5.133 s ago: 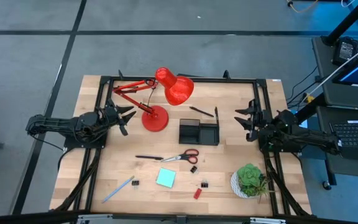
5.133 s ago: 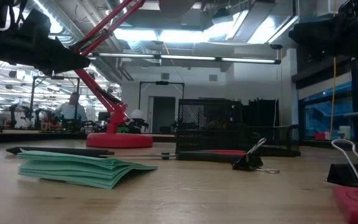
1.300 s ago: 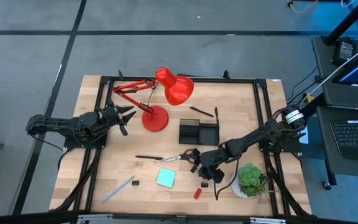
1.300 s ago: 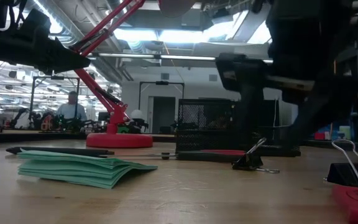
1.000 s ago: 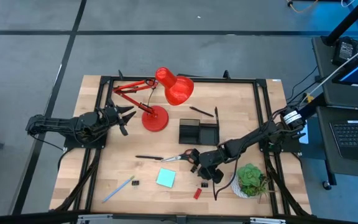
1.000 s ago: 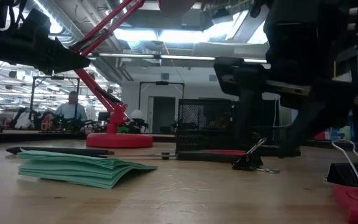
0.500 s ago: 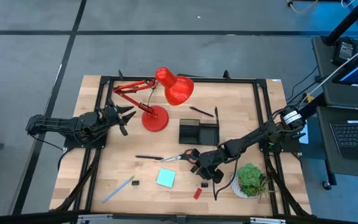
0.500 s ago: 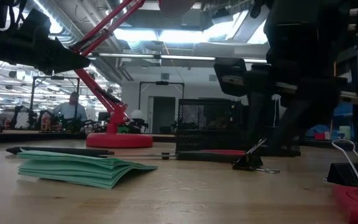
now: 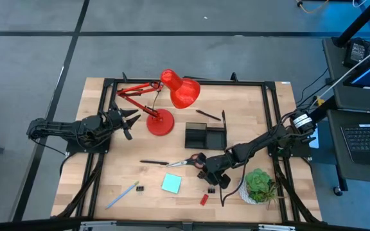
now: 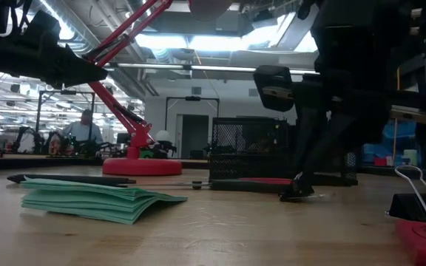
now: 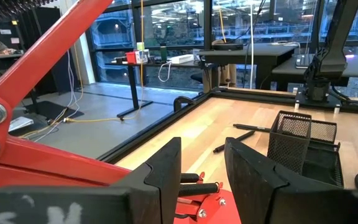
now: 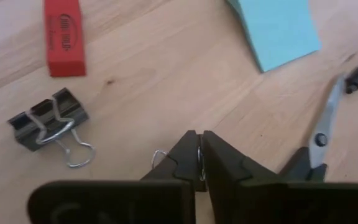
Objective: Pick and place office supplies into organizer
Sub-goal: Put the top left black binder clip into the black desk organizer
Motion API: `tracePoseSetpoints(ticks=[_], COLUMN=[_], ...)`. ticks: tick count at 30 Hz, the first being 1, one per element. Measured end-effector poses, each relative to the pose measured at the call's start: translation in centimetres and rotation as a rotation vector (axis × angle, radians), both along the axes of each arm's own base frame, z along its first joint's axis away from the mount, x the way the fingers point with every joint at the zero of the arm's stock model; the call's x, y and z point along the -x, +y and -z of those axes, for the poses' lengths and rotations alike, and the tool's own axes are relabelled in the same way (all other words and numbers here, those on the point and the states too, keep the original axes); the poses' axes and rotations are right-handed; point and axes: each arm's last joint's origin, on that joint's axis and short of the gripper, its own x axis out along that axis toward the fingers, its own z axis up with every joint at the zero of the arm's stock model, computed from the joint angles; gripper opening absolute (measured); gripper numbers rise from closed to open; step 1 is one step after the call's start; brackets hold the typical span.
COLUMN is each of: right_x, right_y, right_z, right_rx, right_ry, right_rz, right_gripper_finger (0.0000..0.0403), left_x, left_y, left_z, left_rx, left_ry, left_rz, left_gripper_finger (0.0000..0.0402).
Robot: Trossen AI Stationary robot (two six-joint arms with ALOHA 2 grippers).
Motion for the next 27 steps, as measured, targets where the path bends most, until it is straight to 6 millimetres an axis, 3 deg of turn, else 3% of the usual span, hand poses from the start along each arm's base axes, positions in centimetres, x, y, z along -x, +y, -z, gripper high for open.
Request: tracePoseSetpoints(ticks=[9,17,23,27], right_x=[0.2,0.7,0.7,0.5], right_y=[-0.2,-1.1,-3.1,-5.1], right_z=[-0.5,-3.0,-6.1,-6.7], right_rx=[0.036,0.092,0.123,0.149], right_ry=[-0.013,-0.077,-0.209,-0.228], right_rz=[0.037,0.195,0.391,0.485], right_gripper_finger=[0.0005,0.0002,0.0002,0.0002], left_x=[0.0,0.0,0.0,0.0], left_y=[0.0,0.0,0.0,0.0], left_z=[0.0,0.0,0.0,0.0], left_rx=[0.0,0.0,0.0,0.0], left_ry=[0.0,0.0,0.0,0.0], left_rz=[0.0,0.0,0.0,0.0], left_gripper_finger=[0.0118,0.0118,0.0118,0.0118])
